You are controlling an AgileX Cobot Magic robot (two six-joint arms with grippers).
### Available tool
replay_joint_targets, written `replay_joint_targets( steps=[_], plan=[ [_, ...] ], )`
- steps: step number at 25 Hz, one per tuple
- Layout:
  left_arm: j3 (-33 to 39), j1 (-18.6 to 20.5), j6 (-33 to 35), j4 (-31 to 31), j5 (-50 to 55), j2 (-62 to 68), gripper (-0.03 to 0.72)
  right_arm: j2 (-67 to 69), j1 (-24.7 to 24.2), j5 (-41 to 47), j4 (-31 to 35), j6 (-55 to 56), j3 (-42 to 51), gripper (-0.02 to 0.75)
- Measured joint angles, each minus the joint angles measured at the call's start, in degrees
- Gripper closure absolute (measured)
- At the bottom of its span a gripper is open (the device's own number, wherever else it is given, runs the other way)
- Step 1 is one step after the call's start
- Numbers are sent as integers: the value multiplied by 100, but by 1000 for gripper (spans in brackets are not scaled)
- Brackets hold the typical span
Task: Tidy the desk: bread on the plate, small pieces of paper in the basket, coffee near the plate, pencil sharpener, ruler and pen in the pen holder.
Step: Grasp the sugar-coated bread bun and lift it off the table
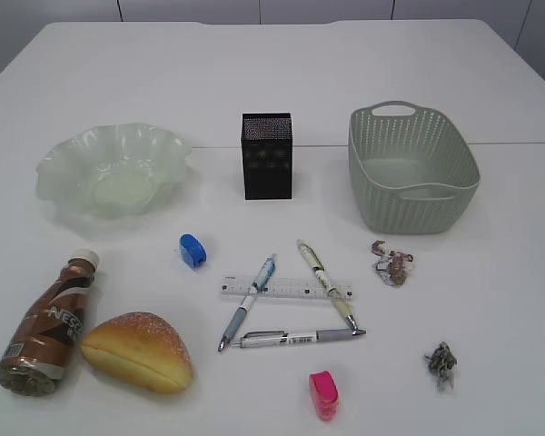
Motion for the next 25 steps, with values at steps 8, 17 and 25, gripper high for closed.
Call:
replay_joint_targets(
  steps=[8,17,25],
  plan=[
    [0,0,0,-92,0,0,201,0,0,0,143,0,0,192],
    [-34,0,0,-244,-189,0,201,89,0,-1592,1343,322,-94,192],
    [-538,0,-28,-399,-1021,688,202,1544,0,-2160,1540,322,-193,192]
  ],
)
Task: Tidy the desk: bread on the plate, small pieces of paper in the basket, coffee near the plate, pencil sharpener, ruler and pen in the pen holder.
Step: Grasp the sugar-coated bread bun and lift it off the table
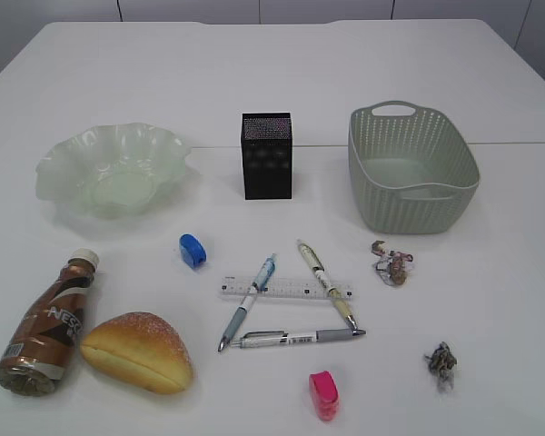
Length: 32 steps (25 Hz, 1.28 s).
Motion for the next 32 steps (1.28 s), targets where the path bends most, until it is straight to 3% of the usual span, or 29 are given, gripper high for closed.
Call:
replay_joint_targets(
  steps=[7,13,21,27,32],
  plan=[
    [-258,-69,-150,-63,-932,928,204,1107,0,-702,-592,0,-102,192],
    [-258,-331,-207,-18,-1418,1206,238,1640,0,-812,-597,0,-376,192],
    [-372,-1436,-172,575,-1614,2525,243,2263,37,-562,-569,0,-601,192],
    [-903,-2307,256,773,-1620,4175,244,2846,73,-280,-559,0,-601,192],
    [-1439,-2588,1066,772,-1516,5609,246,3264,73,247,-706,0,-601,192]
  ],
)
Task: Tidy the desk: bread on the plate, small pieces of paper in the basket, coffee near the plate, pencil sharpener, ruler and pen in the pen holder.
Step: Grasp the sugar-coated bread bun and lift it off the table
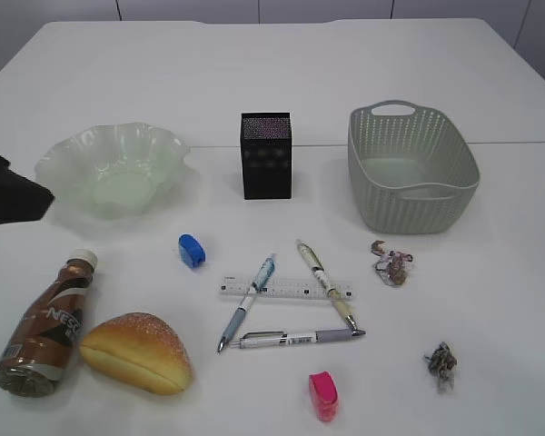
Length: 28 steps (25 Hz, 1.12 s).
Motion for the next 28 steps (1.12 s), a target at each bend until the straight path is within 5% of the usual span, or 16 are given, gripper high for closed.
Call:
replay_joint_targets(
  steps=[17,22,28],
  plan=[
    [-591,-396,4428,-729,802,2470,247,547,10,263,-211,-187,-45,192],
    [-591,-445,4714,-869,658,2772,238,634,10,263,-211,-301,-174,192],
    [-591,-457,4747,-1298,627,2822,41,646,10,252,-211,-320,-202,192]
  ],
)
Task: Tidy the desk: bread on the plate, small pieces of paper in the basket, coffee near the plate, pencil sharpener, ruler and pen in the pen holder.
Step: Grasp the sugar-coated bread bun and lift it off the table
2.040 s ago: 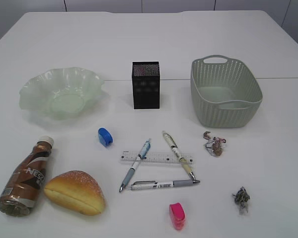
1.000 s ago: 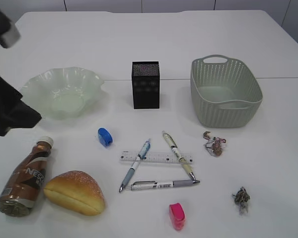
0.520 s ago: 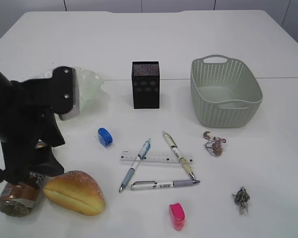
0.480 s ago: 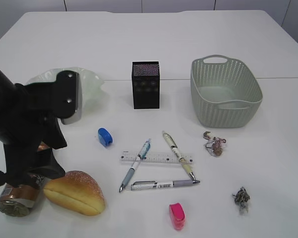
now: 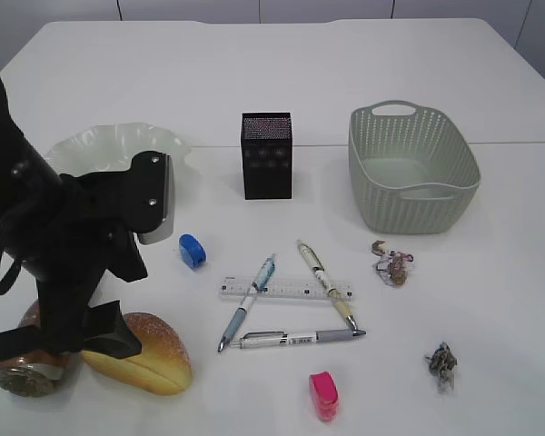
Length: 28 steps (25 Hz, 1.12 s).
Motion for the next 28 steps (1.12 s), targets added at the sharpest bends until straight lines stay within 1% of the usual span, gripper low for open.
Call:
replay_joint_targets(
  steps=[2,8,13,17,19,23,28],
  plan=[
    [0,-35,0,10,70,0,28,0,0,0,0,0,0,192],
    [0,-241,0,192,-82,108,38,0,0,0,0,0,0,192],
    [0,-256,0,286,-119,376,48,0,0,0,0,0,0,192],
    [0,-256,13,536,-28,534,53,0,0,0,0,0,0,192],
    [0,-256,172,572,-30,570,57,0,23,0,0,0,0,192],
    [0,-256,501,626,-43,617,65,0,228,0,0,0,0,192],
    [0,-256,564,659,-178,779,84,0,319,0,0,-2,0,192]
  ],
)
